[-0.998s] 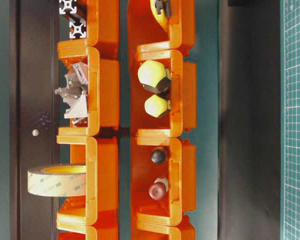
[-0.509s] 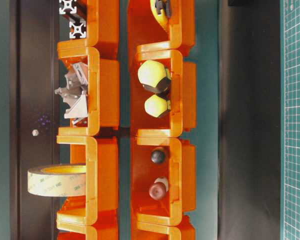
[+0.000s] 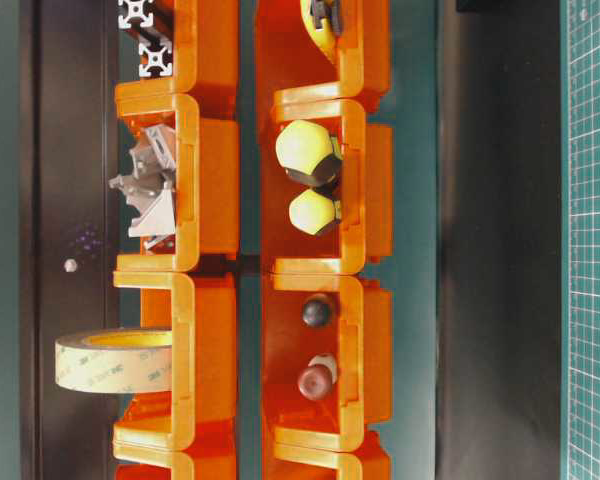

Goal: Pick red screwdriver from container rack with left arm.
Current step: 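Start moving the left gripper from rest toward the orange rack, then move the left gripper up to the brown wooden handle in the rack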

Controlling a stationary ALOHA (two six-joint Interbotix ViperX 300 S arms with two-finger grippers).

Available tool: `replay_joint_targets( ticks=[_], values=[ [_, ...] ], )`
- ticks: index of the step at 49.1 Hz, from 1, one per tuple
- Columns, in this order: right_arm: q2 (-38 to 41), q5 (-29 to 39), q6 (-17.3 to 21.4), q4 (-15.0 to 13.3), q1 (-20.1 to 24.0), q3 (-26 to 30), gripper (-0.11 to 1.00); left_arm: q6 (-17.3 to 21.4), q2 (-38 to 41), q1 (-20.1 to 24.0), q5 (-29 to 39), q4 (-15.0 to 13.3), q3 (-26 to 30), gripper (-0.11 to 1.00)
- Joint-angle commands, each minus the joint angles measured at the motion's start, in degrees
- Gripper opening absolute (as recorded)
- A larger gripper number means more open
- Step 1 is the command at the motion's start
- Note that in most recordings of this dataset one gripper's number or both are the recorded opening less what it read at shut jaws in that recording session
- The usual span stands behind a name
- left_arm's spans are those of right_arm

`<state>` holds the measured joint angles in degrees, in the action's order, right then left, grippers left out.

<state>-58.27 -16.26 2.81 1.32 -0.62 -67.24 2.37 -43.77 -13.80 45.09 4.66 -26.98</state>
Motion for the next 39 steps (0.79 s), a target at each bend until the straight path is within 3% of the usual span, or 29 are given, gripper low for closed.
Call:
replay_joint_targets(
  ticks=[1,10,16,18,20,25,28,31,39],
  values=[
    [-0.18,-0.44,0.09,0.18,-0.09,2.11,0.0,2.72,4.39,-2.46,5.8,0.44,3.52,0.0],
    [-0.79,1.32,0.18,0.18,-0.26,2.29,0.0,3.87,12.66,-5.89,19.16,0.88,9.05,0.0],
    [-0.7,1.58,0.18,0.88,-0.18,2.37,0.0,2.9,16.88,-8.61,22.59,5.27,10.55,0.0],
    [-0.53,1.67,0.18,0.97,-0.18,2.29,0.0,1.49,18.37,-10.02,24.35,8.96,10.9,0.0],
    [-0.44,1.58,0.18,0.97,-0.18,2.29,0.0,-0.7,19.86,-12.04,26.37,14.5,11.25,0.0],
    [-0.26,1.67,0.18,0.97,-0.18,2.2,0.0,-9.76,22.76,-18.19,32.7,33.13,11.6,0.0],
    [-0.26,1.76,0.18,0.97,-0.18,2.2,0.0,-17.58,23.82,-21.36,36.04,43.33,10.11,0.0],
    [-0.26,2.02,0.18,0.97,-0.18,2.2,0.0,-23.2,23.73,-22.76,37.09,46.49,7.65,0.0],
    [-0.26,2.29,0.18,0.97,-0.18,2.2,0.0,-34.19,23.12,-24.17,35.95,48.16,-2.02,0.0]
  ],
)
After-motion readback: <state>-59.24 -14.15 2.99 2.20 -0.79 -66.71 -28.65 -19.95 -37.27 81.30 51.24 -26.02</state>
